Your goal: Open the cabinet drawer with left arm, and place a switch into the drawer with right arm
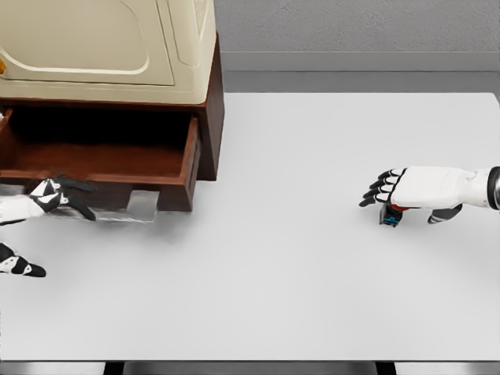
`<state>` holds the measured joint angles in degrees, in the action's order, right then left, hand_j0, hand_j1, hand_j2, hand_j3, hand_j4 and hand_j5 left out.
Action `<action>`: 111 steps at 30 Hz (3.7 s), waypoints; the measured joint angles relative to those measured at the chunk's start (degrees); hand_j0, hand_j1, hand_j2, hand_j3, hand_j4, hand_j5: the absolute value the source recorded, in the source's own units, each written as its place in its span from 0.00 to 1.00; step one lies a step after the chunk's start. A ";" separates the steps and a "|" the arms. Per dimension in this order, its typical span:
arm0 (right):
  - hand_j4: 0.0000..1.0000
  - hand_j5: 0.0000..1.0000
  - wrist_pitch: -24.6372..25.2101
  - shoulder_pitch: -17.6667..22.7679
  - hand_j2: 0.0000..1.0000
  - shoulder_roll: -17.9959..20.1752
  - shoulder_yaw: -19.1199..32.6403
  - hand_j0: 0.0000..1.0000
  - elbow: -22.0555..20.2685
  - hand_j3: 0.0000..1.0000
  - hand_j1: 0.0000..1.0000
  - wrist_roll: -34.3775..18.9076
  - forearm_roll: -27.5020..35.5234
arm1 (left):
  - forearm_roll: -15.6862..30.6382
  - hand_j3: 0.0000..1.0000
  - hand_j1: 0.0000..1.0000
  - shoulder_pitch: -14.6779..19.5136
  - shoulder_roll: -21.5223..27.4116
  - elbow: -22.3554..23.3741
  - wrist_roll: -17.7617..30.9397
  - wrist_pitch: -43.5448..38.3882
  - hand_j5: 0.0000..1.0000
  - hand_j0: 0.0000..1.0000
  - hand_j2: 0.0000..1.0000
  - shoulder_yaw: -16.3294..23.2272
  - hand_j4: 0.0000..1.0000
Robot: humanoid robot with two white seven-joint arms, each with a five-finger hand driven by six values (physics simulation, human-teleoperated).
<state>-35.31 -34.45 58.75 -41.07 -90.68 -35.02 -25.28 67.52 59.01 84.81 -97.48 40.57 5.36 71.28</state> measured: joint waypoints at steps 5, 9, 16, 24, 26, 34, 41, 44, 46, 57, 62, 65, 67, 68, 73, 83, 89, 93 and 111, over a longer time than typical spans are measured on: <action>0.95 0.95 0.15 0.00 0.95 -0.02 -0.07 0.95 -0.02 0.95 0.95 0.00 0.29 | -24.50 0.85 0.85 -5.98 4.58 -3.07 -11.98 23.24 0.85 0.85 0.85 2.43 0.85; 0.95 0.95 0.17 0.00 0.95 -0.02 -0.08 0.95 -0.02 0.95 0.95 0.00 0.34 | -35.71 0.86 0.86 -5.92 6.15 -3.41 -14.07 28.03 0.86 0.86 0.86 2.44 0.86; 0.97 0.97 0.18 0.00 0.97 -0.02 -0.08 0.97 -0.02 0.97 0.97 0.00 0.35 | -37.06 0.89 0.89 -5.31 8.00 -3.50 -14.63 29.65 0.89 0.89 0.89 0.23 0.89; 0.97 0.97 0.18 0.00 0.97 -0.02 -0.08 0.97 -0.02 0.97 0.97 0.00 0.35 | -34.97 0.89 0.89 -1.71 4.83 -3.49 -13.87 29.76 0.89 0.89 0.89 -4.39 0.89; 0.98 0.98 0.18 0.00 0.98 -0.02 -0.08 0.98 -0.02 0.98 0.98 0.00 0.35 | -34.85 0.89 0.89 0.58 0.25 -3.50 -10.60 29.72 0.89 0.89 0.89 -4.68 0.89; 1.00 1.00 0.18 0.00 1.00 -0.02 -0.08 1.00 -0.02 1.00 1.00 0.00 0.35 | -37.13 0.99 0.99 4.20 -2.42 -3.46 -5.91 29.79 0.99 0.99 0.99 -5.17 0.99; 1.00 1.00 0.18 0.00 1.00 -0.02 -0.08 1.00 -0.02 1.00 1.00 0.00 0.35 | -48.43 1.00 1.00 4.01 -0.58 -3.50 -7.17 29.82 1.00 1.00 1.00 -9.16 1.00; 0.99 0.99 0.18 0.00 0.99 -0.01 -0.08 0.99 -0.02 0.99 0.99 0.00 0.35 | -50.00 1.00 1.00 3.92 -0.67 -3.43 -9.15 29.82 1.00 1.00 1.00 -10.32 1.00; 0.95 0.95 0.18 0.00 0.95 0.03 -0.08 0.95 -0.02 0.95 0.95 0.00 0.35 | -50.60 1.00 1.00 3.75 -1.03 -3.46 -9.70 29.80 1.00 1.00 1.00 -11.41 1.00; 0.76 0.76 0.18 0.00 0.76 0.01 -0.08 0.76 -0.02 0.76 0.76 0.00 0.35 | -51.12 1.00 1.00 3.48 -2.58 -3.41 -10.77 29.80 1.00 1.00 1.00 -12.53 1.00; 0.74 0.74 0.18 0.00 0.74 -0.02 -0.13 0.74 -0.02 0.74 0.74 0.00 0.36 | -51.10 1.00 1.00 3.58 -2.68 -3.42 -10.97 29.79 1.00 1.00 1.00 -12.56 1.00; 0.74 0.74 0.18 0.00 0.74 -0.02 -0.16 0.74 0.02 0.74 0.74 0.01 0.36 | -51.12 1.00 1.00 3.48 -2.70 -3.42 -10.99 29.80 1.00 1.00 1.00 -12.56 1.00; 0.74 0.74 0.18 0.00 0.74 -0.02 -0.16 0.74 0.04 0.74 0.74 0.01 0.36 | -51.12 1.00 1.00 3.57 -2.79 -3.45 -11.00 29.80 1.00 1.00 1.00 -12.56 1.00; 0.70 0.70 0.18 0.00 0.70 -0.02 -0.18 0.70 0.05 0.70 0.70 0.01 0.36 | -51.10 1.00 1.00 3.57 -2.88 -3.47 -11.01 29.79 1.00 1.00 1.00 -12.55 1.00; 0.61 0.61 0.19 0.00 0.61 -0.02 -0.24 0.61 0.06 0.61 0.61 0.01 0.36 | -51.09 1.00 1.00 3.57 -3.04 -3.50 -11.01 29.80 1.00 1.00 1.00 -12.52 1.00; 0.41 0.41 0.17 0.00 0.41 -0.02 -0.22 0.41 0.06 0.41 0.41 0.00 0.34 | -51.05 1.00 1.00 3.48 -3.11 -3.50 -11.01 29.79 1.00 1.00 1.00 -12.49 1.00; 0.40 0.40 0.17 0.00 0.40 -0.02 -0.08 0.40 0.07 0.40 0.40 -0.01 0.63 | -50.98 1.00 1.00 3.48 -3.14 -3.51 -11.01 29.79 1.00 1.00 1.00 -12.47 1.00; 0.40 0.40 0.17 0.00 0.40 0.07 0.20 0.40 0.06 0.40 0.40 0.00 0.82 | -50.94 1.00 1.00 3.58 -3.14 -3.51 -11.01 29.79 1.00 1.00 1.00 -12.47 1.00; 0.34 0.34 0.17 -3.25 0.34 -1.22 0.52 0.34 -0.33 0.34 0.34 0.00 2.27 | -50.95 1.00 1.00 3.48 -3.13 -3.51 -11.01 29.79 1.00 1.00 1.00 -12.47 1.00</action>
<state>-35.14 -37.71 57.53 -40.55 -91.01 -35.02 -23.01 16.57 62.49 81.68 -100.99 29.56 35.16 58.81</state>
